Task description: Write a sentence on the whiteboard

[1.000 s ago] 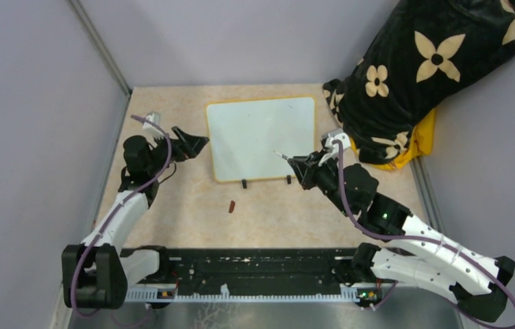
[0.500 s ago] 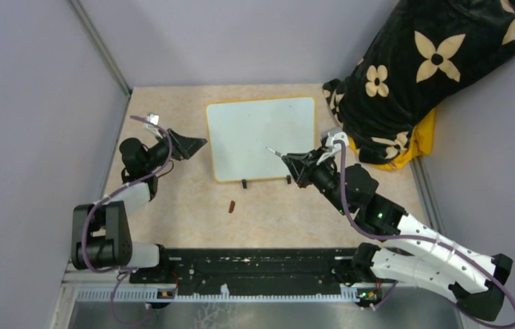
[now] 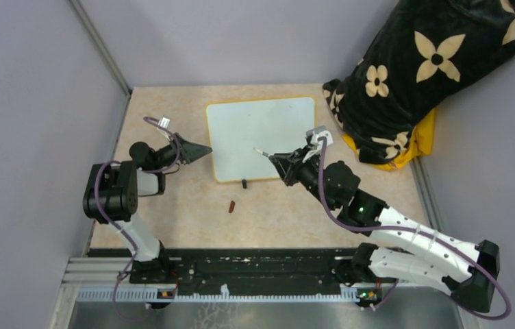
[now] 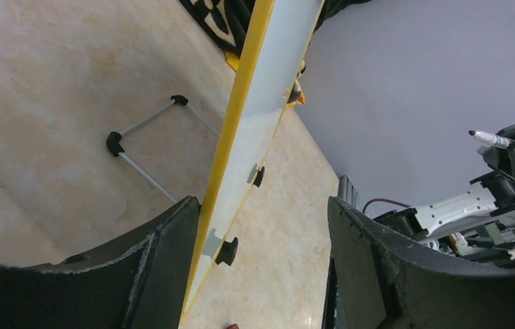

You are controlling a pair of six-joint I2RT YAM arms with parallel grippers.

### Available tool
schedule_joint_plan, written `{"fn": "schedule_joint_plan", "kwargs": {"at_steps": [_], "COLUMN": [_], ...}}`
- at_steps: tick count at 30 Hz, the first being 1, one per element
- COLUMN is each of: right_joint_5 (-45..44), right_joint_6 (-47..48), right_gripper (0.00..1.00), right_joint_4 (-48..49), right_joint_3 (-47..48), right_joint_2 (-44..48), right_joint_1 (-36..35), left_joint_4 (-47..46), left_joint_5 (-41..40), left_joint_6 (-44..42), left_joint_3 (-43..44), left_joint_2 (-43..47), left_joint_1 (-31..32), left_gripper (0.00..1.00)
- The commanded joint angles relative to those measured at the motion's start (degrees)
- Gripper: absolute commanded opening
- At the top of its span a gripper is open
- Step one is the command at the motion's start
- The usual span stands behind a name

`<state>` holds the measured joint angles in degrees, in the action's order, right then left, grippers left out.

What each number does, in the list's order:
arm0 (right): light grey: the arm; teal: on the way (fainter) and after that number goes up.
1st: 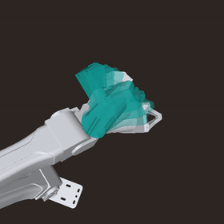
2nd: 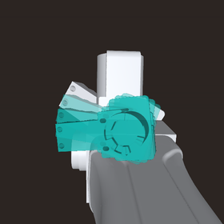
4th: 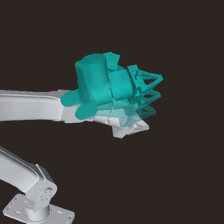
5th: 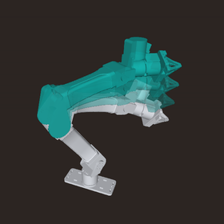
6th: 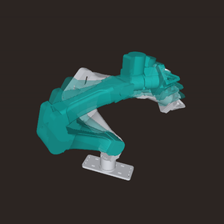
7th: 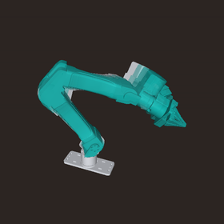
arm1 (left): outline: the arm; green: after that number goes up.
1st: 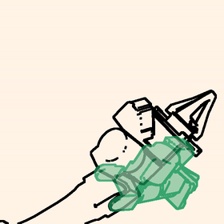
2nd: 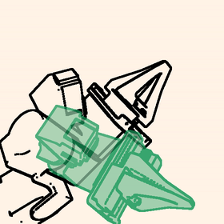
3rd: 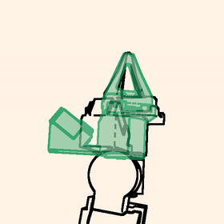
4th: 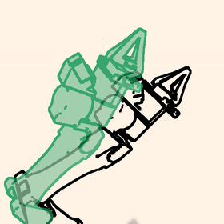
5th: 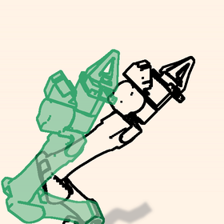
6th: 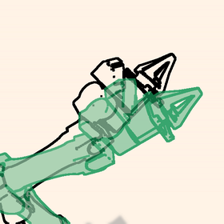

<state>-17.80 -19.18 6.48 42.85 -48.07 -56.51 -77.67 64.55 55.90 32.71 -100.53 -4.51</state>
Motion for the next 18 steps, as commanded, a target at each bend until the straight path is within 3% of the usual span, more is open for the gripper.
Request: {"fn": "schedule_joint_plan", "kwargs": {"at_steps": [1,8,18], "right_joint_5": [1.5,2.6,2.5], "right_joint_6": [-1.2,-1.3,-1.2], "right_gripper": [0.00,0.00,0.00], "right_joint_4": [5.5,6.9,8.4], "right_joint_3": [3.2,4.6,5.8], "right_joint_2": [-2.5,-6.0,-9.3], "right_joint_1": [-0.4,-0.5,-0.5], "left_joint_4": [-12.8,-24.3,-25.0], "left_joint_5": [3.9,4.3,3.7], "left_joint_6": [4.4,9.2,7.5], "left_joint_3": [1.2,3.1,2.3], "left_joint_2": [-2.9,-9.9,-12.7], "left_joint_1": [-0.1,-0.1,0.5], "left_gripper": [0.74,0.65,0.56]}}
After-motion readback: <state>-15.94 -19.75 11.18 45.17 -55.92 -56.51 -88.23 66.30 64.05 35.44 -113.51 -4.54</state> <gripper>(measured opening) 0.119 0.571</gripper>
